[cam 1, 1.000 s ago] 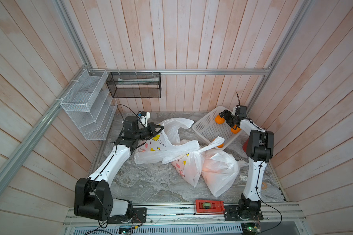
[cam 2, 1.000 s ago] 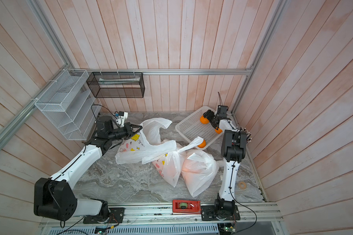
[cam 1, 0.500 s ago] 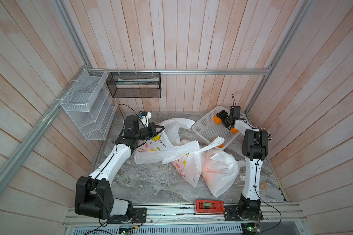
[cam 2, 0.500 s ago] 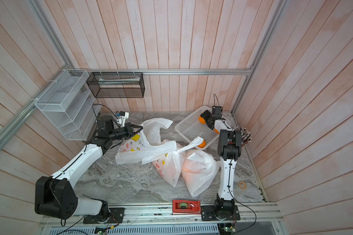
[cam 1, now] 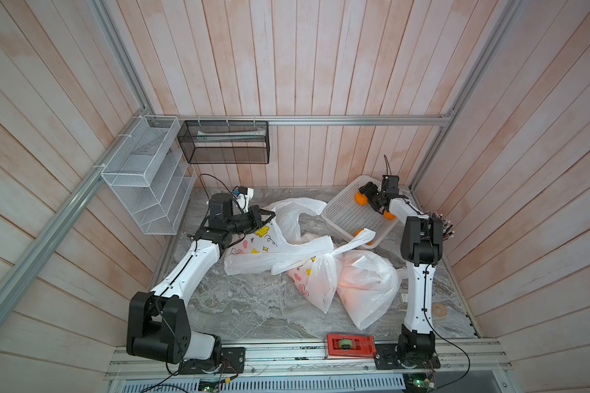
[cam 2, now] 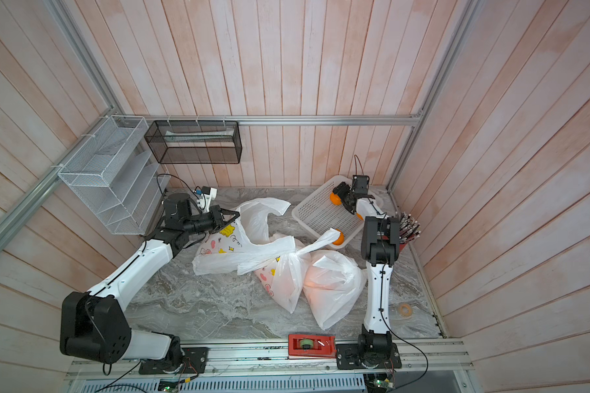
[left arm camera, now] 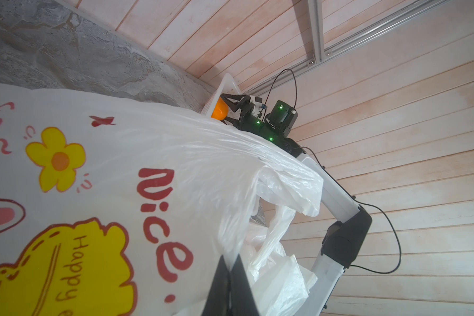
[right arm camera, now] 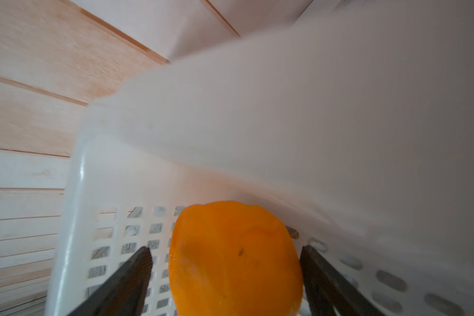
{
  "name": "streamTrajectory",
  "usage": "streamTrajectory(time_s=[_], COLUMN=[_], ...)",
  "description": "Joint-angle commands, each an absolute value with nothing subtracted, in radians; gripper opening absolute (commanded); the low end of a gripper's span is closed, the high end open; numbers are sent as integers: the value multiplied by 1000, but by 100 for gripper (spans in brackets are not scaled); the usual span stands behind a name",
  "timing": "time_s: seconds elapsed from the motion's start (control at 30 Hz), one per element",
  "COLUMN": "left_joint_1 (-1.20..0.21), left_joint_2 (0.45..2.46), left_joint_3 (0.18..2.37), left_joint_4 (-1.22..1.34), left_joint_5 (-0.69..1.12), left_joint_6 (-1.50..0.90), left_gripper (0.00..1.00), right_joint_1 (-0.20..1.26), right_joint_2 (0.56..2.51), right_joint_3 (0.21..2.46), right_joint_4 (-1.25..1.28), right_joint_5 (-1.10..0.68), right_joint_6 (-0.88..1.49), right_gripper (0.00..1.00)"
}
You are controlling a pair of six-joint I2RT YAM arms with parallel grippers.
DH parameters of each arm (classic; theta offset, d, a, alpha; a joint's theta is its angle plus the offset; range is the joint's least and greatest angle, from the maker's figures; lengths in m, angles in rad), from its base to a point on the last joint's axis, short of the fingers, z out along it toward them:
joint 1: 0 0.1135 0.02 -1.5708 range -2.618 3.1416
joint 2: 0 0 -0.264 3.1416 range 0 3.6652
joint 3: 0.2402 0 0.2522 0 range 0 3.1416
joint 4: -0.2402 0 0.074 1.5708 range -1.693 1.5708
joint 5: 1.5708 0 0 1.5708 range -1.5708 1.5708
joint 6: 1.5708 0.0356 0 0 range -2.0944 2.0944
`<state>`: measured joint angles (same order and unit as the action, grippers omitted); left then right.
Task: Place the oranges into plastic bags & tie knots
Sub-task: Pick up the orange from the basket.
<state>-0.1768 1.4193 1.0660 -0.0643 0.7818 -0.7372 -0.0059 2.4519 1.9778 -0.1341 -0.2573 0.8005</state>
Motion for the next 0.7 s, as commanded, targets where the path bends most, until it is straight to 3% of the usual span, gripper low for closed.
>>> streamTrajectory(time_s=[0.0, 0.1, 0.3, 0.47, 0.67], left_joint_1=[-172, -172, -172, -170, -169], left_joint_2=[1415, 1406, 1396, 1382, 1382], left_joint_3=[1086, 1080, 1077, 1073, 1067], left_joint_4=[-67, -71, -80, -93, -73], left_joint_5=[792, 787, 781, 773, 791], left_joint_6=[-718, -718, -714, -706, -722], left_gripper=[0, 0, 0, 0, 0], right_joint_1=[15, 22, 21, 16, 8], right_joint_2=[2474, 2459, 2425, 2315, 2062], right_joint_3=[1969, 1945, 1908, 1830, 1582], right_joint_4=[-209, -201, -181, -148, -46], right_joint_5=[-242, -244, -248, -236, -248], right_joint_6=[771, 760, 749, 714, 672], right_gripper=[86, 81, 50, 48, 48])
